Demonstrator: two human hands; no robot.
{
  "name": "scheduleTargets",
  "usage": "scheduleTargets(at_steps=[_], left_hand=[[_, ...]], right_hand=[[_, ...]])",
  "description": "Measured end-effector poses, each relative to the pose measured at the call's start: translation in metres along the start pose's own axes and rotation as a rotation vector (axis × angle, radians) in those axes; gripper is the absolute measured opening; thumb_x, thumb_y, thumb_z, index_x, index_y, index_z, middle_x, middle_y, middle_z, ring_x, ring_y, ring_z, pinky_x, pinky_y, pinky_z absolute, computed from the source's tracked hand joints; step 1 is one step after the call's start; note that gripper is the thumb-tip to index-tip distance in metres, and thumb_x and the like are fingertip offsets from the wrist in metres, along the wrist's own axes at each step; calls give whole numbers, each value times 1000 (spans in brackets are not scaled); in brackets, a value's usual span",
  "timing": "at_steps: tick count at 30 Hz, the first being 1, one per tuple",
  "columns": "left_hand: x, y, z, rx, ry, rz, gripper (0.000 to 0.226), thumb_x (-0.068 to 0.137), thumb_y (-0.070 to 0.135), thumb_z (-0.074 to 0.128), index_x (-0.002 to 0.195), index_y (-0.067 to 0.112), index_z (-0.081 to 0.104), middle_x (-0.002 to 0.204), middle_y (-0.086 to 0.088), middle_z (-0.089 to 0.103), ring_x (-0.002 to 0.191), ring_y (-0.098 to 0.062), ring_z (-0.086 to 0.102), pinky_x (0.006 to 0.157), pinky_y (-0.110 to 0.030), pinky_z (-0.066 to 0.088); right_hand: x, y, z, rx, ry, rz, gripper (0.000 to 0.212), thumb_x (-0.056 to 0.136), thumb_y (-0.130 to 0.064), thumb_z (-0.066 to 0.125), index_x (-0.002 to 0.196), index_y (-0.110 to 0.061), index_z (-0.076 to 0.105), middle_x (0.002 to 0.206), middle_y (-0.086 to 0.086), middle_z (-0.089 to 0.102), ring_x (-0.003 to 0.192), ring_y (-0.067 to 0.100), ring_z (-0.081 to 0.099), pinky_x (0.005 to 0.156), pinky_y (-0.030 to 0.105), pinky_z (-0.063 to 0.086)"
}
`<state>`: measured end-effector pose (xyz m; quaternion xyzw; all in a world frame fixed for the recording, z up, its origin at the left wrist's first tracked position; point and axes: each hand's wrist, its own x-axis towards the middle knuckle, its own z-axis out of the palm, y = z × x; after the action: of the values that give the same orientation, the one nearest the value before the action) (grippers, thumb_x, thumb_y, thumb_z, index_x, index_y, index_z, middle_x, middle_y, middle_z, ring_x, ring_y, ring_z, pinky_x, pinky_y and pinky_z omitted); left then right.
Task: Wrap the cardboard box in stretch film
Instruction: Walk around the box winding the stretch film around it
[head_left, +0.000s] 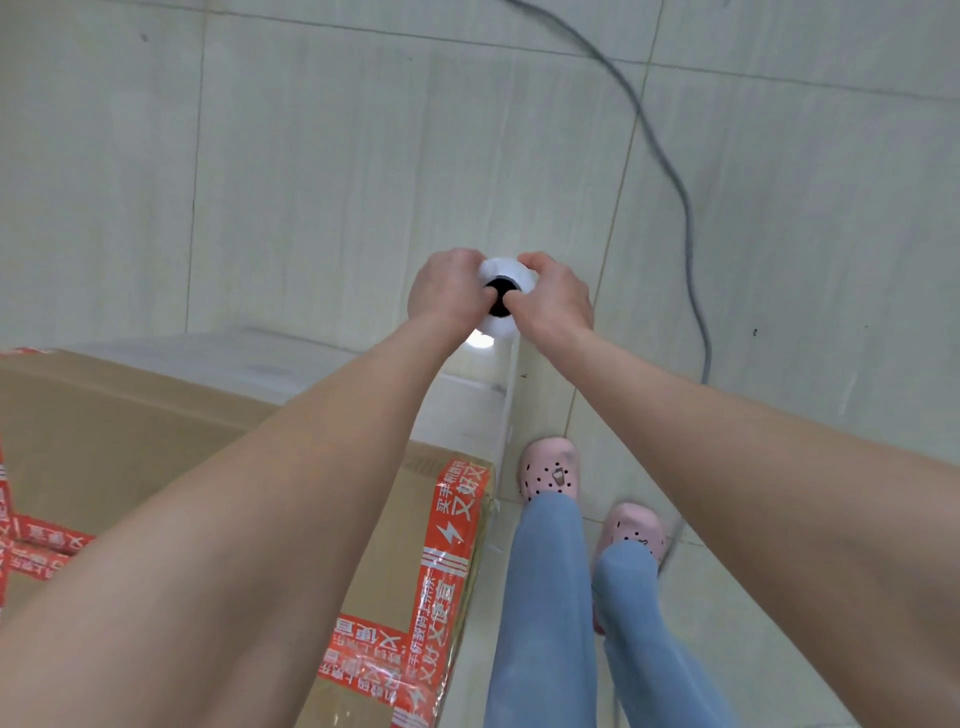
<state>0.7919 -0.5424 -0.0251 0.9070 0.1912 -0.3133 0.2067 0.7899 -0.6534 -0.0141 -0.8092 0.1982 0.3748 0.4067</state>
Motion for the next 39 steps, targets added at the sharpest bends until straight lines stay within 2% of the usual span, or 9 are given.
scheduleTargets(at_steps=[2,5,9,13,19,23,29,33,39], left_hand=[[1,-4,0,-63,22,-55,9,77,12,54,69,7,51,70,-8,56,68,-30,55,56,-35,44],[1,-12,-6,-331,75,-211,22,74,19,56,77,-3,61,78,-16,66,69,-33,68,61,-43,58],[4,-24,-16,-551,94,-387,18,84,17,59,80,-1,56,82,-12,63,56,-30,67,54,-33,53],[5,-24,-21,-667,20,-462,17,85,11,55,93,-3,59,90,-14,66,60,-29,68,58,-35,60],[10,-14,-24,-639,-33,-453,10,87,10,52,90,0,55,88,-15,66,59,-29,66,57,-34,58],[12,-14,-22,-552,-41,-438,16,86,18,55,92,3,57,90,-14,67,77,-31,69,67,-40,60],[20,-8,-37,-43,21,-153,46,87,12,50,133,17,47,113,-8,61,98,-28,56,67,-31,39],[31,-10,-45,-48,39,-202,28,81,5,49,104,14,61,102,-9,65,82,-27,53,67,-34,46],[27,-25,-44,-277,86,-401,19,82,10,53,99,9,61,97,-9,64,88,-30,60,67,-32,46]], right_hand=[[4,-6,0,-33,-3,-28,44,85,-17,54,127,-30,53,119,-3,61,102,21,58,77,25,41],[7,-18,6,15,47,-52,44,85,-19,58,128,-27,52,124,-3,58,106,18,57,80,23,39],[12,-35,21,4,15,-41,44,89,-27,58,132,-21,49,127,3,57,111,23,56,83,28,41],[19,-44,26,-48,-18,-41,42,95,-27,51,137,-23,47,134,2,54,120,25,51,85,27,38],[27,-42,20,-18,-63,-8,47,96,-24,50,143,-24,42,145,-1,45,131,21,44,100,27,35],[29,-45,18,-34,-89,-12,48,96,-23,50,144,-23,41,146,0,44,132,21,43,99,26,34],[35,-56,18,-164,-154,-61,39,93,-22,44,132,-23,50,127,5,58,101,25,57,75,28,42],[42,-68,10,-305,-223,-93,46,95,-20,43,140,-27,44,131,4,56,111,25,55,81,29,43],[45,-84,12,-296,-272,-128,49,90,-20,55,138,-25,46,132,2,55,114,22,54,82,27,42]])
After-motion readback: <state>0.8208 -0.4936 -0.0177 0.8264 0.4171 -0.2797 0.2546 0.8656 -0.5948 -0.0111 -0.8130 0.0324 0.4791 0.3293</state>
